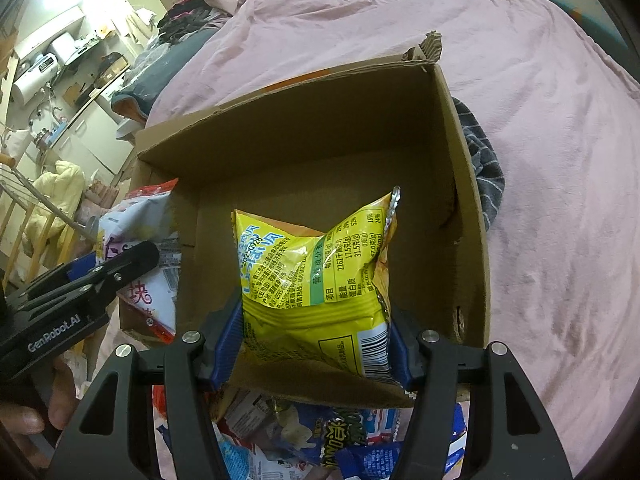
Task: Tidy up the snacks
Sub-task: 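Carry both bags into the box and open both grippers to drop them, then withdraw both tools and lower the right gripper onto the light-blue bag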
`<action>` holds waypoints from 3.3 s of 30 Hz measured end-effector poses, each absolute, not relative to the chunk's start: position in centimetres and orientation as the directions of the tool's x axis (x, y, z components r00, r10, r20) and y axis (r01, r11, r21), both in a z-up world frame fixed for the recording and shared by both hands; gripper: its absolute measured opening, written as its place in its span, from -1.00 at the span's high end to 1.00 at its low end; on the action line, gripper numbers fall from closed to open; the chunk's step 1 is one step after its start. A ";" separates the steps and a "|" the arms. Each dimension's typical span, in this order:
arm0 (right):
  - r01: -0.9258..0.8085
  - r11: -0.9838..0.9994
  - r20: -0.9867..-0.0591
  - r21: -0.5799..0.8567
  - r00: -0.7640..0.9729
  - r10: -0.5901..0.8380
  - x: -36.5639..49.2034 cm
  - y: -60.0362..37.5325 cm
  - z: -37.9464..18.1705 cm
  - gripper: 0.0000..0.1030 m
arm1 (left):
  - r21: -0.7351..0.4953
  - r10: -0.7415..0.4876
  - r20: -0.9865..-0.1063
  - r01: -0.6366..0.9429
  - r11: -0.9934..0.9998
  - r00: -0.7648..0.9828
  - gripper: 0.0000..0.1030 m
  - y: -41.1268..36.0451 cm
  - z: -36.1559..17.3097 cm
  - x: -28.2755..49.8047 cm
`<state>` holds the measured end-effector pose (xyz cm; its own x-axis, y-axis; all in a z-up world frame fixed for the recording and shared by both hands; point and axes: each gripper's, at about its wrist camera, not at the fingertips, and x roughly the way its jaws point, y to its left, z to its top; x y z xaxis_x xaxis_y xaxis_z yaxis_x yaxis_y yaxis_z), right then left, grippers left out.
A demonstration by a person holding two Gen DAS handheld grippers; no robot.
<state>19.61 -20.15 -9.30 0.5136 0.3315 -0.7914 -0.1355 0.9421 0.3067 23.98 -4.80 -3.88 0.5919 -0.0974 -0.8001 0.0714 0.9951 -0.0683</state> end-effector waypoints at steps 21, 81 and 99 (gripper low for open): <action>-0.124 0.934 -0.773 0.335 0.530 0.348 20.1 -20.8 -9.1 -0.76 | -0.089 -0.100 -0.783 0.049 0.995 0.614 -0.63 -3.9 -3.3 23.4; -0.010 0.860 -0.782 0.510 0.411 0.469 5.4 -20.9 -11.2 -0.76 | -0.090 -0.053 -0.865 -0.052 0.995 0.499 -0.63 4.0 -6.4 11.5; 0.038 0.856 -0.847 0.516 0.168 0.504 8.5 -15.2 -18.1 -0.50 | -0.110 -0.069 -0.935 -0.101 0.989 0.349 -0.63 3.7 -10.6 10.5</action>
